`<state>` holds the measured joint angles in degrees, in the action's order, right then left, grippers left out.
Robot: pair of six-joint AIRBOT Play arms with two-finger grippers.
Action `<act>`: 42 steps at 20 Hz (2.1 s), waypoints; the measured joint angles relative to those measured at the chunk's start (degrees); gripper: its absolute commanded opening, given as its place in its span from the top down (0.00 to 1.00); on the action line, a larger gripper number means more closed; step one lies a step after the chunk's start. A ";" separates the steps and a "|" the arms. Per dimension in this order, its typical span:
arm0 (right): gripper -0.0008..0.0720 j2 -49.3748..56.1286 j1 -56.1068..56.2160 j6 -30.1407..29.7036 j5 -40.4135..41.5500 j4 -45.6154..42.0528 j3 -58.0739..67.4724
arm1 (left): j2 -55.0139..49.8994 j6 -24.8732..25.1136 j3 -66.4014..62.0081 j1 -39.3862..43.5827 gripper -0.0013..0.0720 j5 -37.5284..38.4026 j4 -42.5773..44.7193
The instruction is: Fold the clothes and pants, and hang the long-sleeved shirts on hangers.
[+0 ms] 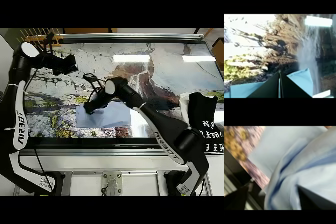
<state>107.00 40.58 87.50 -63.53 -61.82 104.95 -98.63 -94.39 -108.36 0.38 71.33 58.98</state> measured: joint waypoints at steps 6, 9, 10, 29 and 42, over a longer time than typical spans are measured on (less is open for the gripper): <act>0.01 -0.07 -0.22 -4.63 12.00 14.23 -1.31 | 4.66 0.07 0.44 -3.82 0.98 0.02 2.38; 0.01 -7.72 -4.79 -5.90 12.72 11.78 -9.46 | 9.66 0.22 5.57 -3.65 0.98 -1.22 6.40; 0.01 -10.82 -7.04 -6.10 12.61 10.45 -13.70 | 11.80 0.22 8.83 -3.30 0.98 -1.86 7.50; 0.74 -8.04 -29.09 -25.07 8.33 32.87 -44.00 | 28.79 0.00 44.48 15.82 0.97 -14.16 10.03; 0.96 -21.64 -51.12 -11.78 -1.77 10.56 -24.63 | 28.85 0.22 44.65 16.24 0.97 -13.97 10.05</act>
<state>85.36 -10.55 75.72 -65.30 -51.27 80.31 -69.78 -94.17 -63.70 16.62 57.36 69.04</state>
